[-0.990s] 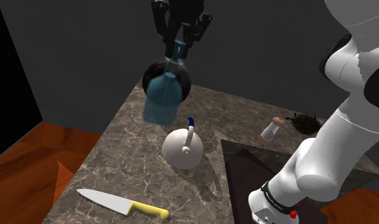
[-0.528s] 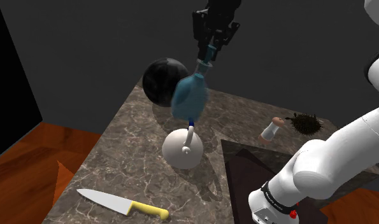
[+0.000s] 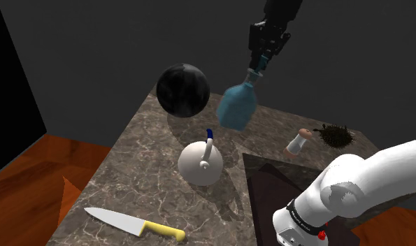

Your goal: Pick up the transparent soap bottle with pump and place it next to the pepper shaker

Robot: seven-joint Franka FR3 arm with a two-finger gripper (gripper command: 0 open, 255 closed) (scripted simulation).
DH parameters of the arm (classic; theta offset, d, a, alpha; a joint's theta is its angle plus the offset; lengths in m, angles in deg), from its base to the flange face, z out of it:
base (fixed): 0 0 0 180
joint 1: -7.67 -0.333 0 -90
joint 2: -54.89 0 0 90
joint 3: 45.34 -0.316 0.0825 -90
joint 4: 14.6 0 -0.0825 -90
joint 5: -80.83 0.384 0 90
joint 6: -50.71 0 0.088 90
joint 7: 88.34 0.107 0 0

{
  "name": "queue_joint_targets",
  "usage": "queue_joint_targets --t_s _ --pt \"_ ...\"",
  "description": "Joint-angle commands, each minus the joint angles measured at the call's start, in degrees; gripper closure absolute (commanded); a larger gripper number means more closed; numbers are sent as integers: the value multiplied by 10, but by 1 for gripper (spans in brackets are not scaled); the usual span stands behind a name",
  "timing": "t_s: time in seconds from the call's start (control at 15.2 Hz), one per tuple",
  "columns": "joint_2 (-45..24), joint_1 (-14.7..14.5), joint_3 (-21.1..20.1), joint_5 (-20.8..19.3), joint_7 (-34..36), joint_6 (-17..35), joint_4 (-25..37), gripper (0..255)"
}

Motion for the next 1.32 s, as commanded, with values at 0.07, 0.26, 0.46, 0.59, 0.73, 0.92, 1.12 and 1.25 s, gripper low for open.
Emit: queue_joint_targets --t_s 0.07,0.26,0.46,0.59,0.73,0.92,1.12,1.25 --pt "35 9 34 -9 -46 -6 -32 255" --pt "62 17 68 -23 -90 -14 -57 255" --pt "85 26 102 -40 -133 -21 -75 255" --pt "96 31 125 -54 -162 -25 -84 255" --pt "106 37 148 -68 -191 -29 -91 255" --pt "116 46 182 -91 -235 -34 -96 255" --pt "120 54 218 -115 -279 -37 -96 255" --pt "120 59 241 -131 -308 -39 -93 255"
